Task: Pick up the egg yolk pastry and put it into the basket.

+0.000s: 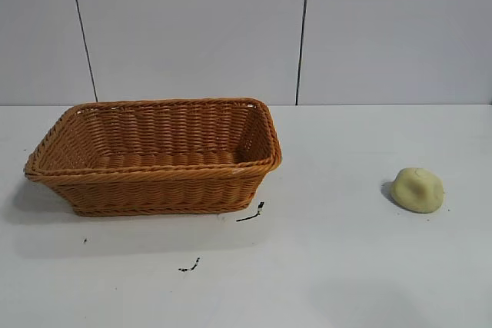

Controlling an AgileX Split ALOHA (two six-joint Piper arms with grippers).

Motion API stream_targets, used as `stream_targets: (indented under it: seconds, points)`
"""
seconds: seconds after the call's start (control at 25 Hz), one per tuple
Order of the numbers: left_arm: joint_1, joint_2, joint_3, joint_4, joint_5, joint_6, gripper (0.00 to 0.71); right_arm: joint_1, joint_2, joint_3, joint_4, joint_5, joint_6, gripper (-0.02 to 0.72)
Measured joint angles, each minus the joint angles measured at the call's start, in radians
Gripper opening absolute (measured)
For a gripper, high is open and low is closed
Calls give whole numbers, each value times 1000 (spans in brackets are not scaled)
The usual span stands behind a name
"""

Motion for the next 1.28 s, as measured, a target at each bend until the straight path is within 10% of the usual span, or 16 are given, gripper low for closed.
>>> stream_targets:
  seconds: [0.6, 1.28]
  points:
    - [0, 0, 0, 0, 0, 0, 696, 0, 51, 0, 0, 1, 0, 693]
    - [0, 0, 0, 0, 0, 0, 696, 0, 970, -331, 0, -40, -2, 693]
